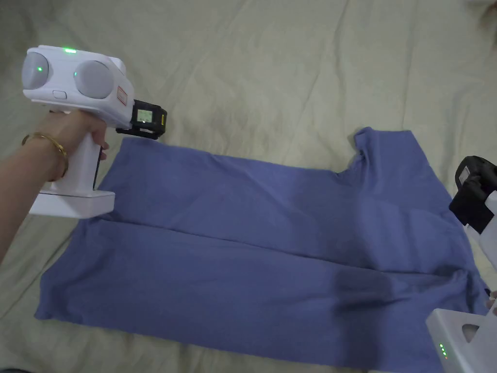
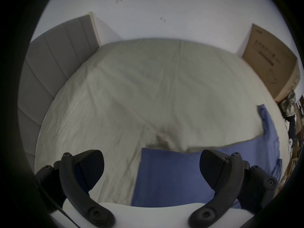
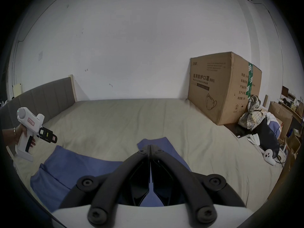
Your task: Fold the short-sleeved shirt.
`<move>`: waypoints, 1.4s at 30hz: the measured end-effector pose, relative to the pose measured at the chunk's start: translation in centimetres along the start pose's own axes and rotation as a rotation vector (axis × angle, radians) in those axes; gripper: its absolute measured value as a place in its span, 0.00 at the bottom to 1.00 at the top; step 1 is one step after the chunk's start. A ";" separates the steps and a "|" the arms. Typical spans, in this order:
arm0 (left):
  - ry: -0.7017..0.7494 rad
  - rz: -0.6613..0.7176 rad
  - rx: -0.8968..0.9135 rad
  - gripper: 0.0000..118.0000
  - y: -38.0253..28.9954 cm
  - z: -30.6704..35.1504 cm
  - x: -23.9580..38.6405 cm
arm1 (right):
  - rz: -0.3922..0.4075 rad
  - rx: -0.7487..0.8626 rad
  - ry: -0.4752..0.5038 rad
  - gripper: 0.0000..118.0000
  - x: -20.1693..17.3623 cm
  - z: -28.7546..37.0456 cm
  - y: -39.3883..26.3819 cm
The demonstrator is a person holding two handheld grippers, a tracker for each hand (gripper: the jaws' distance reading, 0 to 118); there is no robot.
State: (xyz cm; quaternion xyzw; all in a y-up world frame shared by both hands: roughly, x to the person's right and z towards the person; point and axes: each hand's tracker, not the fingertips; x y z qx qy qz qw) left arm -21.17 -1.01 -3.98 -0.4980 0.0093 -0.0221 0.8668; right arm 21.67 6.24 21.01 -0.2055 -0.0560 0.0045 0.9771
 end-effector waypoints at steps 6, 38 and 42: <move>0.024 0.059 -0.042 0.65 0.2 -4.1 -0.7 | 0.018 -0.054 -0.012 0.00 0.5 -1.0 -1.3; -0.107 0.100 0.157 0.00 -3.3 6.6 -1.0 | -0.054 -0.747 -0.126 0.89 11.0 -22.3 -0.8; -0.117 0.120 0.154 0.00 -3.2 6.0 -1.1 | -0.140 -0.745 -0.129 0.48 11.3 -24.0 -1.9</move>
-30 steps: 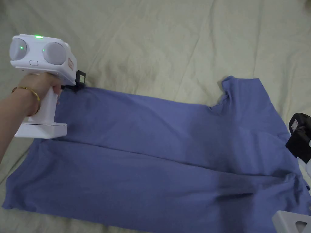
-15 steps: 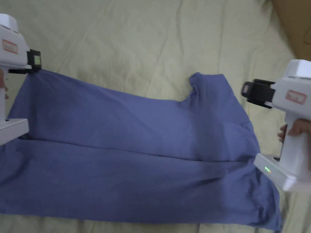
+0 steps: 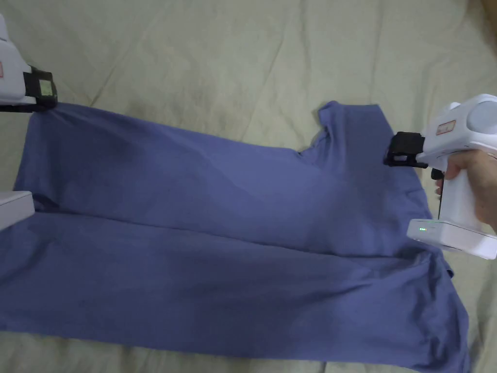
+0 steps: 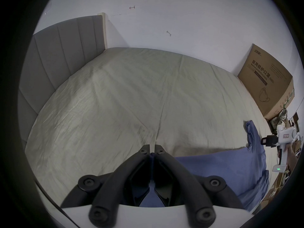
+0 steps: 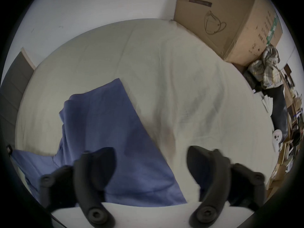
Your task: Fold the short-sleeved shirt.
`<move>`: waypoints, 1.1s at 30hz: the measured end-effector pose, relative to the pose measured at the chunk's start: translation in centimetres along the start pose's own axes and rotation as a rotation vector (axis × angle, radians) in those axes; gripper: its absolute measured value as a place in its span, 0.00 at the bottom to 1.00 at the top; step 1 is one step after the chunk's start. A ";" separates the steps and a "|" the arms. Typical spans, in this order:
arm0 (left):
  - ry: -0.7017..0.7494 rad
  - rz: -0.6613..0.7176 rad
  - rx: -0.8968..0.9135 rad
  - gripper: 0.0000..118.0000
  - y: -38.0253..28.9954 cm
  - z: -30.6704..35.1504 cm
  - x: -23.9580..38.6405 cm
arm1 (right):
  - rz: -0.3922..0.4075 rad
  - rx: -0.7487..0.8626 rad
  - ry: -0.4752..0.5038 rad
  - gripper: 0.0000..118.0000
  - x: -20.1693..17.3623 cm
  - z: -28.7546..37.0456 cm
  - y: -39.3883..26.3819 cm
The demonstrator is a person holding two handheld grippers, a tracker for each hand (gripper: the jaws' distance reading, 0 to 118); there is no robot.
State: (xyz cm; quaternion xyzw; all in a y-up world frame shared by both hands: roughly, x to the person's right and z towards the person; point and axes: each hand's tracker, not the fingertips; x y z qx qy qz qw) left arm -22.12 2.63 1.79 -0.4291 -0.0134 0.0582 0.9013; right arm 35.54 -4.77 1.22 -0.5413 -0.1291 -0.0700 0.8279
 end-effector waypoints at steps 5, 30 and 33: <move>0.003 0.005 -0.014 0.00 0.1 -1.0 -0.2 | 0.041 -0.025 -0.018 0.03 -0.3 -0.8 -0.2; -0.054 0.048 0.069 0.00 -6.0 12.4 -4.0 | 0.040 0.285 0.151 0.01 4.6 22.3 -13.4; -0.056 0.075 0.044 0.00 -9.3 12.9 -5.0 | -0.009 0.276 0.178 0.01 5.7 22.7 -17.6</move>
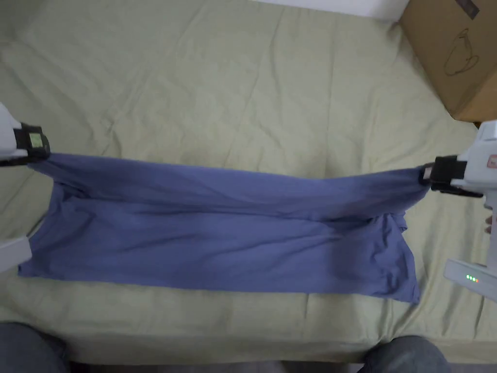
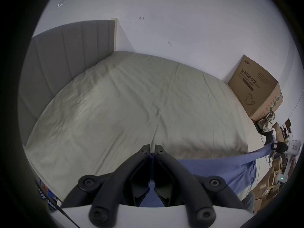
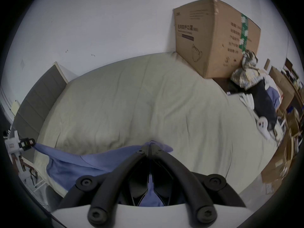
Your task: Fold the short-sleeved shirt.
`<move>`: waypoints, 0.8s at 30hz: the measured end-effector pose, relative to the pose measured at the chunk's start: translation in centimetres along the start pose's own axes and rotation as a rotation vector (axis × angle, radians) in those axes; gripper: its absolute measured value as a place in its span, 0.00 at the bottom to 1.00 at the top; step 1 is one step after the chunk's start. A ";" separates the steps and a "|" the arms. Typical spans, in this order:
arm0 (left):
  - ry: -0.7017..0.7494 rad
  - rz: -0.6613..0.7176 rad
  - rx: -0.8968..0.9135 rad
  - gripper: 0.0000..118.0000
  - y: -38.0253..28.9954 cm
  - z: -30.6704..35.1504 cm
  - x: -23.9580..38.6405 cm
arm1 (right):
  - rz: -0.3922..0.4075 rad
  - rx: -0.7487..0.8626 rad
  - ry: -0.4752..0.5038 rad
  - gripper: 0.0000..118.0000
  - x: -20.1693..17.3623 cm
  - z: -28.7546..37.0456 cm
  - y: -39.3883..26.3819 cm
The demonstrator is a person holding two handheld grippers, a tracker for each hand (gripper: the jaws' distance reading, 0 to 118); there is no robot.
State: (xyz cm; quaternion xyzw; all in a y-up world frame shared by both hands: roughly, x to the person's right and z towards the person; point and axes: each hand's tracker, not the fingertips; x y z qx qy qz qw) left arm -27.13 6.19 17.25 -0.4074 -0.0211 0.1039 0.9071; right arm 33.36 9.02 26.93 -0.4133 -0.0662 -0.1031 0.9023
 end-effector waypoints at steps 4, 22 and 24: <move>0.013 0.047 -0.044 0.00 -4.8 0.0 -1.6 | -0.040 -0.037 0.004 0.01 0.9 0.6 -5.1; 0.189 -0.126 0.356 0.93 -4.4 7.6 2.3 | 0.075 0.318 -0.112 0.88 -0.4 7.8 -4.8; 0.170 -0.182 0.462 0.97 -4.1 9.4 4.7 | 0.104 0.445 -0.111 0.90 -2.2 9.5 -4.3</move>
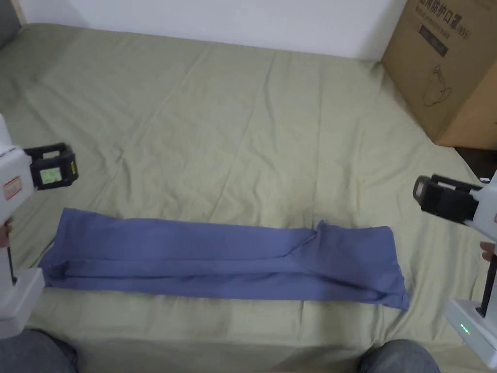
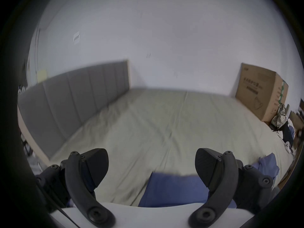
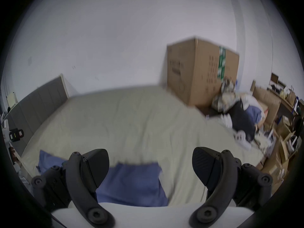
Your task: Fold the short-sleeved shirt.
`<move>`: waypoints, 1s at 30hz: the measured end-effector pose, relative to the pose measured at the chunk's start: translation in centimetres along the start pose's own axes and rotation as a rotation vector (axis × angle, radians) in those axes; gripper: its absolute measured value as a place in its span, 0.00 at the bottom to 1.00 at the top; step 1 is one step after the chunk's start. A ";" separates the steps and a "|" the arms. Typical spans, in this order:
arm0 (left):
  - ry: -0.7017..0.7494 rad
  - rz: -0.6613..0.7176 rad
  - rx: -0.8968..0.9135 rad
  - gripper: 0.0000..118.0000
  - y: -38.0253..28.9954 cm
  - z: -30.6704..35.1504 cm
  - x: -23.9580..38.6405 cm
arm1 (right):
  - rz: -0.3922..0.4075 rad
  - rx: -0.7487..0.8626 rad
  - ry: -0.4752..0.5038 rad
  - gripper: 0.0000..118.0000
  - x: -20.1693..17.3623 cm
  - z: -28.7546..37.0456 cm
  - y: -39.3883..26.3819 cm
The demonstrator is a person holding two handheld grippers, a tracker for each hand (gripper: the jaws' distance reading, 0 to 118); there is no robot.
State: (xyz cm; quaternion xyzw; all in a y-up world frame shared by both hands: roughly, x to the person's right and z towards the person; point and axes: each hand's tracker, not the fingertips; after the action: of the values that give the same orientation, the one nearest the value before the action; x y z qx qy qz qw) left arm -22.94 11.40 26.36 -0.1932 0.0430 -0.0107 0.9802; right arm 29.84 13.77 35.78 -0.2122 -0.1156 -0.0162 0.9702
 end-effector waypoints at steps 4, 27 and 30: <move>-0.038 -0.040 0.128 0.99 0.4 2.2 3.0 | 0.070 0.188 -0.006 0.95 -3.2 1.8 0.2; -0.230 0.125 -0.068 0.31 -1.2 -0.3 0.7 | -0.003 0.210 0.119 0.00 -7.9 1.1 -2.4; -0.265 0.226 -0.303 0.99 -1.9 -4.2 -2.9 | -0.013 0.184 0.151 0.00 -8.0 0.8 -2.8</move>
State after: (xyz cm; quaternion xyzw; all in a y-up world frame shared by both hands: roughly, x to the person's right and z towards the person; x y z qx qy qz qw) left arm -26.25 8.19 23.42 -0.3318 -0.0635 0.1310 0.9321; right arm 21.65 11.43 35.76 -0.1197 -0.0445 -0.0279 0.9914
